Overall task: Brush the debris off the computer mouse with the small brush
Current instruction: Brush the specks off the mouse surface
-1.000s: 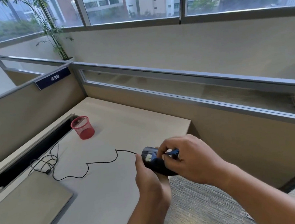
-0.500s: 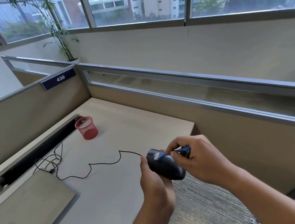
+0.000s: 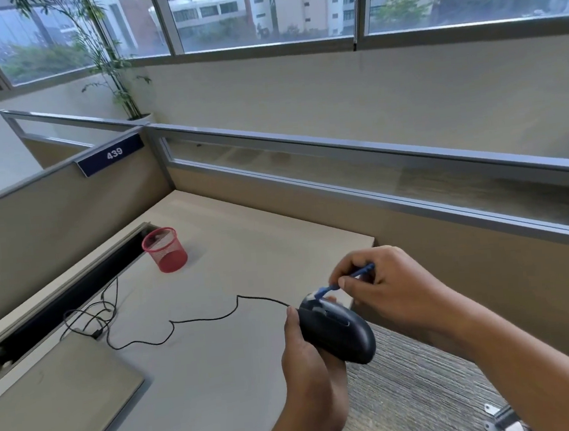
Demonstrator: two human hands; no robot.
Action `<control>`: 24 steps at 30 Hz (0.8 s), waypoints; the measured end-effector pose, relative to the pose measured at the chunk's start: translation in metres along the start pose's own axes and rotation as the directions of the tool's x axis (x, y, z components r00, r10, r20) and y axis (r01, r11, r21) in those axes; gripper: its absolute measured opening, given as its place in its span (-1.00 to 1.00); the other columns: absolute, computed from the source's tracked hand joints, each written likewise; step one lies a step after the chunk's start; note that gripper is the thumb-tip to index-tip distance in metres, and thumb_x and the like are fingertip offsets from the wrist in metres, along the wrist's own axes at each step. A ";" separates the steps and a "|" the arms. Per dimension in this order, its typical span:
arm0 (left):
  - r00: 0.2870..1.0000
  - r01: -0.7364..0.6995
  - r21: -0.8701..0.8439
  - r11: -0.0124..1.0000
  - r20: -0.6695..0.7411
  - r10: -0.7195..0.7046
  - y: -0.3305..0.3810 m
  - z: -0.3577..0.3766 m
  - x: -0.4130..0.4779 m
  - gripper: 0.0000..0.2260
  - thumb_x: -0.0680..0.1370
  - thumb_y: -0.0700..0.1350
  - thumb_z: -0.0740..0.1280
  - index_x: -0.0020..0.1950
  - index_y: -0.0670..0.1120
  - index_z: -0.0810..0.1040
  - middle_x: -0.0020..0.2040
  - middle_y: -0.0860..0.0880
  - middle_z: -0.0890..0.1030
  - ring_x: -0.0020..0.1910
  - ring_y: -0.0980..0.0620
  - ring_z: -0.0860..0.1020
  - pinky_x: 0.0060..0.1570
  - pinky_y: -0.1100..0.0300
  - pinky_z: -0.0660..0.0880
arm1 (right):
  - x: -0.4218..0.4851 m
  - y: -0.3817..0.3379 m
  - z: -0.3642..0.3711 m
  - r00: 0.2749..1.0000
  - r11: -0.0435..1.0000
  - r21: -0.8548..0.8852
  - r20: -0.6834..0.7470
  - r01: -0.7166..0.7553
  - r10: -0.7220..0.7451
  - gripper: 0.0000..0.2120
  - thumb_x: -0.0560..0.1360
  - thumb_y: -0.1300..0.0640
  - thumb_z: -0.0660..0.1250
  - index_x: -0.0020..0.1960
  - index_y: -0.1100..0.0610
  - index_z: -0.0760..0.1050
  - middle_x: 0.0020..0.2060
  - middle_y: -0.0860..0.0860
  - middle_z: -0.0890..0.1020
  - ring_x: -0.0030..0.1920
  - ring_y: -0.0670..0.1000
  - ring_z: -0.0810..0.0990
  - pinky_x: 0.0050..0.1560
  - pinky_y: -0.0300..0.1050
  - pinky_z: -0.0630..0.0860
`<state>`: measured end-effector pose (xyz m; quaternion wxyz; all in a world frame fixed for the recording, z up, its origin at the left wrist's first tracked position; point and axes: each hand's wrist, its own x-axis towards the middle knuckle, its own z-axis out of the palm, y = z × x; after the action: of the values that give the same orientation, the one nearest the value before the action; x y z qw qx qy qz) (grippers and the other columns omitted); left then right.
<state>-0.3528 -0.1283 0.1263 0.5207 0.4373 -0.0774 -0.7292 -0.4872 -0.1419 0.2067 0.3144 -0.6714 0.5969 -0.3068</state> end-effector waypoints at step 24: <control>0.996 -0.083 -0.064 0.994 -0.019 0.082 0.019 0.009 0.018 -0.50 0.65 0.18 0.06 0.31 -0.17 0.51 0.20 -0.24 0.62 0.21 -0.18 0.57 0.26 -0.07 0.45 | -0.037 0.016 0.000 0.992 0.937 -0.337 -0.055 0.092 -0.117 -0.87 0.34 -0.07 0.28 -0.24 -0.12 0.60 -0.51 -0.27 0.52 -0.40 -0.22 0.51 -0.39 -0.35 0.30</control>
<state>-0.3477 -0.1548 0.1327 0.5648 0.4224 -0.0675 -0.7057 -0.5010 -0.1066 0.1927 0.1569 -0.7338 0.6150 -0.2422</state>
